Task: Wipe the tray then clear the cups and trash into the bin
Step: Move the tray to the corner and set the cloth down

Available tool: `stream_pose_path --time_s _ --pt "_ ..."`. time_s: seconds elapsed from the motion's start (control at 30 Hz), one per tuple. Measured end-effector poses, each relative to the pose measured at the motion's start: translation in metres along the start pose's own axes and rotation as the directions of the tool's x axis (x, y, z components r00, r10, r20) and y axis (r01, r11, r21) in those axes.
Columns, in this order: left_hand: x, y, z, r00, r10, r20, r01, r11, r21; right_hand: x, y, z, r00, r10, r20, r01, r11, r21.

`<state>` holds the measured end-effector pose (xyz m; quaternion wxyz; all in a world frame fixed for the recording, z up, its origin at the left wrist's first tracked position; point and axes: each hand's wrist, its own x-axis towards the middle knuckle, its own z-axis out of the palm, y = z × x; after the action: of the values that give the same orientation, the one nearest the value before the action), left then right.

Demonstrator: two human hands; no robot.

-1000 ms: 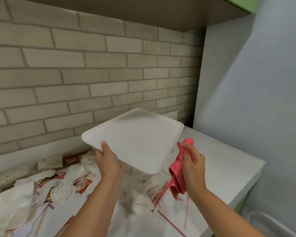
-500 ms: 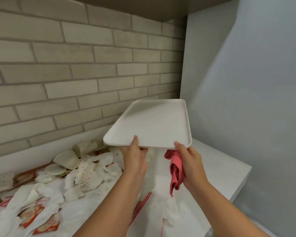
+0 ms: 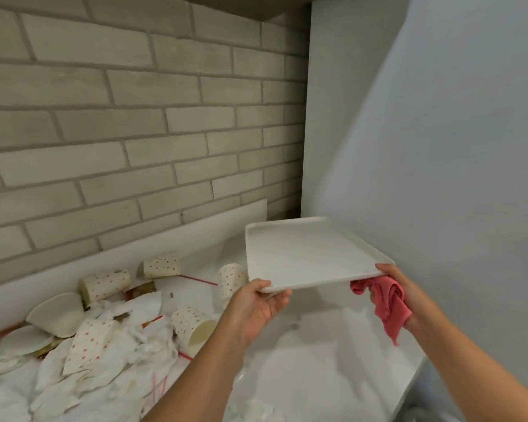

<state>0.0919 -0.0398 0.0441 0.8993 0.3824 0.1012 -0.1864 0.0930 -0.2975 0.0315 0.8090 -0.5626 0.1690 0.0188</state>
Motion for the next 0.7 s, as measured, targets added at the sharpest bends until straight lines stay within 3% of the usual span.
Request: stream_pose_path --time_s 0.43,0.6,0.7 --pt "0.051 -0.047 0.006 0.990 -0.108 -0.088 0.089 0.976 -0.198 0.043 0.023 -0.002 0.996 0.078 -0.034 -0.081 0.993 -0.087" --pt "0.068 -0.055 0.003 0.990 -0.103 -0.092 0.088 0.984 -0.156 0.051 0.031 0.015 0.996 0.046 -0.077 -0.063 0.970 -0.236" --pt "0.078 -0.057 -0.004 0.988 -0.121 -0.091 0.119 0.993 -0.023 0.061 0.032 0.023 0.995 0.055 -0.082 -0.079 0.944 -0.321"
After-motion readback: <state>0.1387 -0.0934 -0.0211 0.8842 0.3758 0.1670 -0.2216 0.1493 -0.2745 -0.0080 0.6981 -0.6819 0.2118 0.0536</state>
